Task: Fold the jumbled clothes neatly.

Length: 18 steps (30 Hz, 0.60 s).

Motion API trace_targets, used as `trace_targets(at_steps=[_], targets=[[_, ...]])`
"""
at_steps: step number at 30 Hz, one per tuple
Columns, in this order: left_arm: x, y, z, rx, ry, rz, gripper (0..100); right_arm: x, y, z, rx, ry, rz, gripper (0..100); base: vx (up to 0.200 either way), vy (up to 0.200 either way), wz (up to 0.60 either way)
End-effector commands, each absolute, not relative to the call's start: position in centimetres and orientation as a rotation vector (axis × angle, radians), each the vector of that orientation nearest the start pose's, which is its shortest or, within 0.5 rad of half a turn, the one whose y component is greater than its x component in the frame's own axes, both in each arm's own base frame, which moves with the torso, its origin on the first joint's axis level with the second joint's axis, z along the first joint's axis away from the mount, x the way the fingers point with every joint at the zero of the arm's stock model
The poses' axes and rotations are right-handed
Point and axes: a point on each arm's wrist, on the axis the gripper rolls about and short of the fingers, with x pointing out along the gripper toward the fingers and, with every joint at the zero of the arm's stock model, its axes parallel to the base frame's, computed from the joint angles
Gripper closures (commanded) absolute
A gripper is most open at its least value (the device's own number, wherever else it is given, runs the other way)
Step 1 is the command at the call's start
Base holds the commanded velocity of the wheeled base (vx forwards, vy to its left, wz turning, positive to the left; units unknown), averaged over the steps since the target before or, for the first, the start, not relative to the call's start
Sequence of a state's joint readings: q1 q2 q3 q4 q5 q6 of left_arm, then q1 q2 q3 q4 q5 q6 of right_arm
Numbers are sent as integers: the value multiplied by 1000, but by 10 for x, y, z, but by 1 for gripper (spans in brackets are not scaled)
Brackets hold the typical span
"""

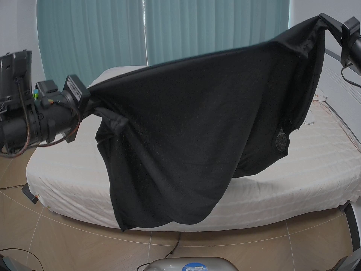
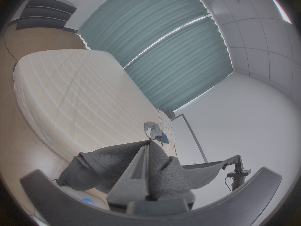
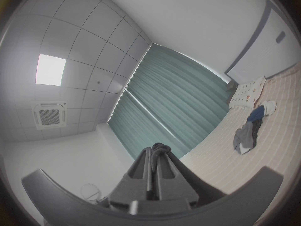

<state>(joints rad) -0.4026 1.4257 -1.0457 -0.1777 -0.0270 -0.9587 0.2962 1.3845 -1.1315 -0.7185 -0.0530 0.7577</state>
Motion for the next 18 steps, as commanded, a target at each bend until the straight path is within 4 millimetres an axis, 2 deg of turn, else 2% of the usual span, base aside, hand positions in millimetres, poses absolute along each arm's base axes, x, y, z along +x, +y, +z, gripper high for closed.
trace_targets(at_steps=[1, 6, 10, 18], targets=[[287, -102, 269, -900, 429, -205, 100, 294, 64, 333, 712, -226, 251, 100, 200, 0, 0], [308, -109, 253, -891, 466, -181, 100, 332, 68, 325, 712, -325, 213, 100, 200, 0, 0], [325, -115, 238, -884, 499, -159, 100, 348, 72, 318, 705, -321, 214, 100, 200, 0, 0], [350, -122, 229, -885, 505, -150, 100, 378, 82, 300, 702, -292, 227, 100, 200, 0, 0]])
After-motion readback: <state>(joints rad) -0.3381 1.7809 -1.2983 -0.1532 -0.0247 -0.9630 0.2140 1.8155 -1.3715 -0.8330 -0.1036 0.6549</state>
